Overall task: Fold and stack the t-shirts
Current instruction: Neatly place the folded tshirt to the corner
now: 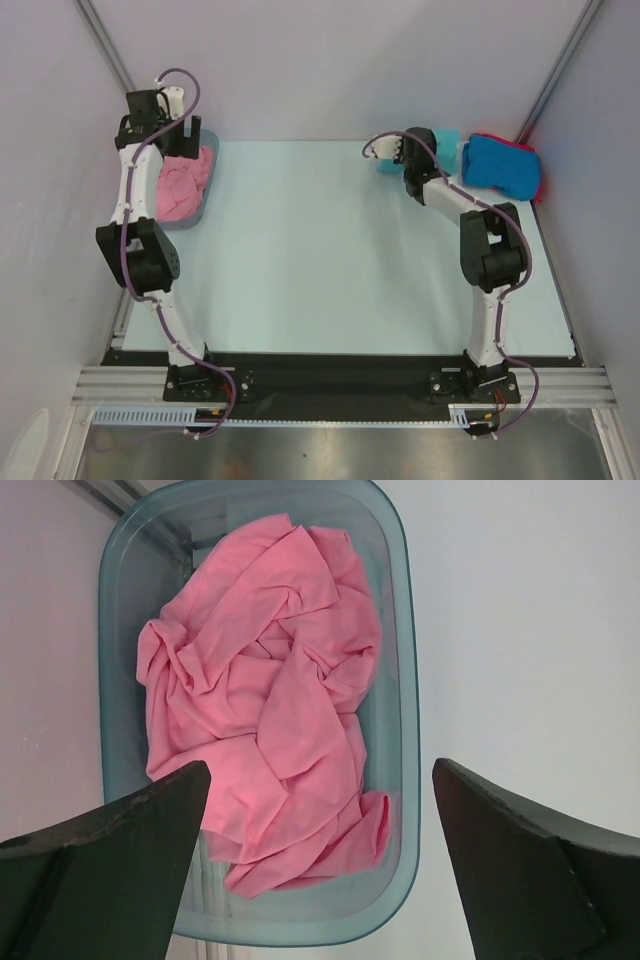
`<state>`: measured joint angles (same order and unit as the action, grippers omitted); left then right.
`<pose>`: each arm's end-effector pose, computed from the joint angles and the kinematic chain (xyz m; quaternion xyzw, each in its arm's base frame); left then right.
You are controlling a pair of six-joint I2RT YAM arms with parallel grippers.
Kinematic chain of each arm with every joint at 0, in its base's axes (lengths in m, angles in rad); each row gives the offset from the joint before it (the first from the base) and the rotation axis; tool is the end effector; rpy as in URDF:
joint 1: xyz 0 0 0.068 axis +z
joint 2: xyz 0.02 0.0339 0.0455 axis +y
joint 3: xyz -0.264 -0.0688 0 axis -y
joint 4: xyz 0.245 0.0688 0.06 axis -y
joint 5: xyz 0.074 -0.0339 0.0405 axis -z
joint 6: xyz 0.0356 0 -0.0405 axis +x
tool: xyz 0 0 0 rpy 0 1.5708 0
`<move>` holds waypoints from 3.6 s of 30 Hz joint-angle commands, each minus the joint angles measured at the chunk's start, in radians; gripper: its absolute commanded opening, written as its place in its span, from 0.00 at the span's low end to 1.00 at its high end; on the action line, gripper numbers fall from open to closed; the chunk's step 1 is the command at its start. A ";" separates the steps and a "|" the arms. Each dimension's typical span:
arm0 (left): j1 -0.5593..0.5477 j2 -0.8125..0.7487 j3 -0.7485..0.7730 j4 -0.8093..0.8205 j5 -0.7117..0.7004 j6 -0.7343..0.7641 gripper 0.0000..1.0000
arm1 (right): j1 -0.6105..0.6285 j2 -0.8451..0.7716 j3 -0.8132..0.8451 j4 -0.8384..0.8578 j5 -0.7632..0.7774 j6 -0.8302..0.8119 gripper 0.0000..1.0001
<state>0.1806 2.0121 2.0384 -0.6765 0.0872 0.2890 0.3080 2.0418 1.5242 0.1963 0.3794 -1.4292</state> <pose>0.4562 0.0802 0.3524 0.0678 0.8927 0.0653 0.4407 0.4652 0.1342 0.2459 -0.5369 0.5987 -0.4349 0.4052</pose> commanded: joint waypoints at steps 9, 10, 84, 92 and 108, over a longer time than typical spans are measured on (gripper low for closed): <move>-0.015 0.016 0.054 -0.006 0.011 -0.001 1.00 | -0.176 0.250 0.429 0.402 -0.125 -0.217 0.00; -0.016 0.016 0.054 -0.006 0.009 0.001 1.00 | -0.184 0.267 0.460 0.404 -0.138 -0.223 0.00; -0.029 0.028 0.105 -0.072 -0.046 0.073 1.00 | -0.372 -0.052 -0.256 -0.067 -0.126 0.119 0.00; -0.020 0.011 0.097 -0.072 -0.064 0.093 1.00 | -0.431 0.066 -0.073 -0.323 -0.045 0.208 1.00; -0.007 -0.013 0.065 -0.072 -0.053 0.065 1.00 | -0.383 -0.146 0.152 -0.930 -0.294 0.438 1.00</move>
<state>0.1669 2.0628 2.1040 -0.7528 0.0292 0.3664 -0.1074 2.0117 1.5944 -0.6098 0.1463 -1.0760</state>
